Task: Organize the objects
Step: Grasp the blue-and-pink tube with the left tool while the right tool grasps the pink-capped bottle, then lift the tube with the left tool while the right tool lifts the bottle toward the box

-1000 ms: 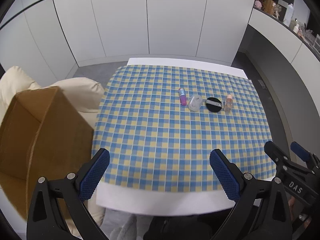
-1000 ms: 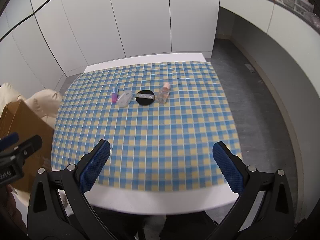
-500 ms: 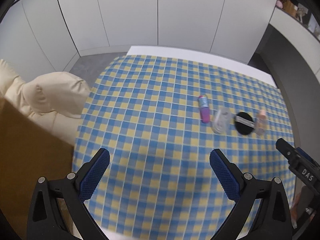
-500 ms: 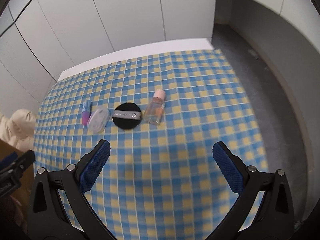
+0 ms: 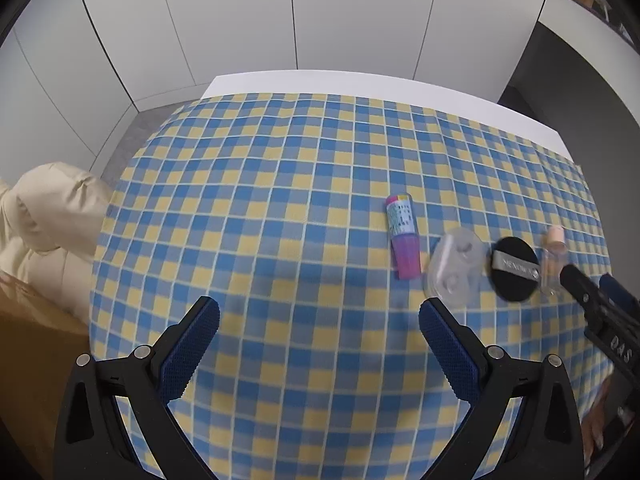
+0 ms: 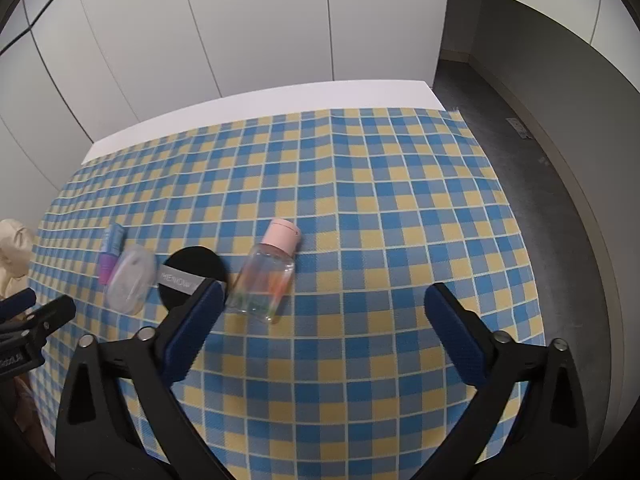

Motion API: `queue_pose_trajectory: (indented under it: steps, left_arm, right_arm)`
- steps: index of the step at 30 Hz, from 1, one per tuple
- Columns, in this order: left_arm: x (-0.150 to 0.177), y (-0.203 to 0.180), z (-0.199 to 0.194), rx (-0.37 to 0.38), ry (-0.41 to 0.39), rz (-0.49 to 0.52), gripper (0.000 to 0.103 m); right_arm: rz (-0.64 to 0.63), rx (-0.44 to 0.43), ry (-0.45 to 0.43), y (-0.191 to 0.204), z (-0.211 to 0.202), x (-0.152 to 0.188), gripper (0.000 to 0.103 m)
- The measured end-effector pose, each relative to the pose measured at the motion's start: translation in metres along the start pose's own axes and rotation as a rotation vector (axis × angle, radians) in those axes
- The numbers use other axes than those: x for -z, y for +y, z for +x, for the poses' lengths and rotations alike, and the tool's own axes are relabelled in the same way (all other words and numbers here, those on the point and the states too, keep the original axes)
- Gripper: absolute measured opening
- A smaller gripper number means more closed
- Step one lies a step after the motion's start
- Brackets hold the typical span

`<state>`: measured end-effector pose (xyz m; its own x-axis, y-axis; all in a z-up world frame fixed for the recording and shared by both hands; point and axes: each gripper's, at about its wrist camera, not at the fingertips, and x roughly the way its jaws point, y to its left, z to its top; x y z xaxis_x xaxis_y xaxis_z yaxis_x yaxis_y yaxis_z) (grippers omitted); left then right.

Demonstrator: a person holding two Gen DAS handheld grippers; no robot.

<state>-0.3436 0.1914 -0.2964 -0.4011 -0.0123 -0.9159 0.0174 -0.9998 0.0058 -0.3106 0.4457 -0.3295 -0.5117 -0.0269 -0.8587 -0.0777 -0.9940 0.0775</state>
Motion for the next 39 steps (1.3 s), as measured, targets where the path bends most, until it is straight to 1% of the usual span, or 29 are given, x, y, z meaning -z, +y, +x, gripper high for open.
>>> queue_pose_trajectory:
  steps: [3,5,6,7,8,9,10,11,12,13,14,15,16,17,18,19,20,29,32,39]
  left_arm:
    - [-0.007,-0.004,0.006,0.029,-0.002,-0.017,0.1]
    - [-0.013,-0.008,0.007,0.041,-0.023,-0.024,0.1]
    - [-0.016,-0.01,0.006,0.039,-0.038,-0.025,0.1]
    - [-0.019,-0.013,0.006,0.03,-0.057,-0.025,0.099]
    - [-0.022,-0.017,0.008,0.018,-0.078,-0.015,0.099]
    - [-0.025,-0.02,0.01,0.011,-0.085,-0.006,0.098]
    - [-0.027,-0.023,0.013,0.005,-0.089,0.005,0.093]
    - [-0.031,-0.027,0.018,0.001,-0.084,0.016,0.088]
    - [-0.033,-0.029,0.024,0.0,-0.072,0.021,0.078]
    - [-0.036,-0.031,0.03,0.007,-0.054,0.024,0.072]
    - [-0.038,-0.032,0.038,0.013,-0.02,0.02,0.07]
    - [-0.038,-0.03,0.043,0.018,0.005,0.012,0.062]
    - [-0.038,-0.031,0.041,0.015,-0.026,0.011,0.051]
    - [-0.039,-0.031,0.041,0.012,-0.027,0.015,0.049]
    - [-0.04,-0.032,0.041,0.017,-0.026,0.018,0.039]
    - [-0.039,-0.033,0.039,0.017,-0.026,0.02,0.025]
    - [-0.04,-0.033,0.038,0.019,-0.024,0.026,0.018]
    - [-0.028,-0.032,0.036,-0.012,-0.015,0.021,0.018]
    - [-0.022,-0.029,0.034,-0.01,-0.01,0.024,0.018]
    - [-0.01,-0.023,0.014,-0.014,-0.012,0.036,0.018]
  right_arm:
    - [-0.013,-0.012,0.007,0.007,0.009,0.0,0.1]
    - [-0.041,0.016,0.0,0.017,0.013,0.0,0.096]
    - [-0.051,0.04,-0.002,0.022,0.015,0.0,0.088]
    - [-0.059,0.06,0.005,0.026,0.019,-0.001,0.075]
    - [-0.059,0.063,0.02,0.028,0.023,0.0,0.065]
    - [-0.06,0.07,0.009,0.03,0.023,0.0,0.06]
    - [-0.061,0.073,0.004,0.032,0.024,0.001,0.049]
    - [-0.063,0.07,-0.002,0.034,0.023,0.002,0.045]
    - [-0.067,0.07,-0.004,0.036,0.024,0.003,0.035]
    - [-0.071,0.07,-0.005,0.038,0.024,0.004,0.031]
    - [-0.076,0.071,-0.008,0.039,0.024,0.006,0.03]
    - [-0.079,0.07,-0.01,0.041,0.024,0.006,0.029]
    - [-0.082,0.068,-0.013,0.042,0.024,0.008,0.029]
    - [-0.084,0.068,-0.015,0.042,0.025,0.009,0.029]
    - [-0.087,0.068,-0.019,0.041,0.023,0.011,0.029]
    - [-0.091,0.071,-0.021,0.042,0.023,0.011,0.029]
    - [-0.094,0.075,-0.023,0.041,0.022,0.013,0.029]
    - [-0.064,0.065,-0.013,0.039,0.019,0.013,0.029]
    - [-0.068,0.076,0.001,0.039,0.017,0.012,0.029]
    - [-0.082,0.056,-0.009,0.049,0.003,0.008,0.029]
